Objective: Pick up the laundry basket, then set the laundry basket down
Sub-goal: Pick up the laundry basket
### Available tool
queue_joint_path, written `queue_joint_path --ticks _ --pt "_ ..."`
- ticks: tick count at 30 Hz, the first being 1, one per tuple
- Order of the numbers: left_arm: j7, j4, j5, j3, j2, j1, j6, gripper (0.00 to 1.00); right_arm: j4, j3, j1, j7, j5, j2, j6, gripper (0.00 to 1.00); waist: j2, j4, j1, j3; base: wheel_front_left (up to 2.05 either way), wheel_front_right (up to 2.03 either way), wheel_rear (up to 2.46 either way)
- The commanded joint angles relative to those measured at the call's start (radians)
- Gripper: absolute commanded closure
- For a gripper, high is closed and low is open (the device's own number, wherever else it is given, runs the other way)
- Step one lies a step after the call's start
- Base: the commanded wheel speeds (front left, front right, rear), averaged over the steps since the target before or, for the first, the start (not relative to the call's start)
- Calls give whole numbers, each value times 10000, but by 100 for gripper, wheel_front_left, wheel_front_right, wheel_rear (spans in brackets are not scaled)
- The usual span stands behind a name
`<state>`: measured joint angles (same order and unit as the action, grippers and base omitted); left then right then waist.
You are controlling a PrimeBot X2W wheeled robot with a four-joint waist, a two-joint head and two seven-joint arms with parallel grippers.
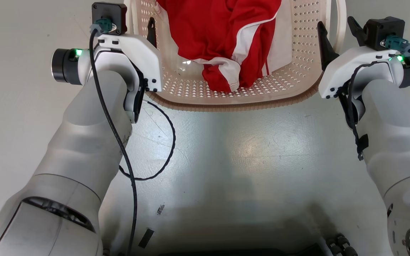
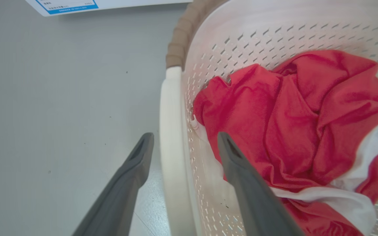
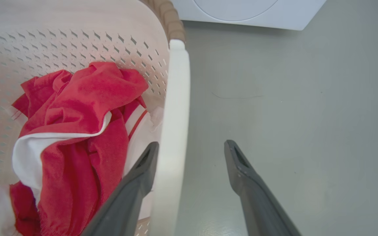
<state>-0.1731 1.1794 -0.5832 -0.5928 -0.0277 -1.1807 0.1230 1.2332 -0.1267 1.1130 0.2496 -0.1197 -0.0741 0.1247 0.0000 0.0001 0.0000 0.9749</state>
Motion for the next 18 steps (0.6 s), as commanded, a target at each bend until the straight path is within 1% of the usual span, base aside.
queue_joint_path --ticks 1,6,12,18 --pt "54 -41 -148 -17 -225 -45 74 0 58 188 -99 15 84 193 60 0 0 5 0 -15 0 0 0" --pt "224 -29 -328 -334 -225 -167 163 0 314 366 122 -132 322 209 60 0 0 -6 0 -31 0 0 0" --pt "399 -80 -549 -719 -225 -292 221 0 473 409 283 -614 1005 223 60 0 0 52 0 -18 0 0 0" --pt "497 -119 -759 -1003 -225 -326 287 0 516 683 317 -751 1138 130 60 0 0 89 0 -10 0 0 0"
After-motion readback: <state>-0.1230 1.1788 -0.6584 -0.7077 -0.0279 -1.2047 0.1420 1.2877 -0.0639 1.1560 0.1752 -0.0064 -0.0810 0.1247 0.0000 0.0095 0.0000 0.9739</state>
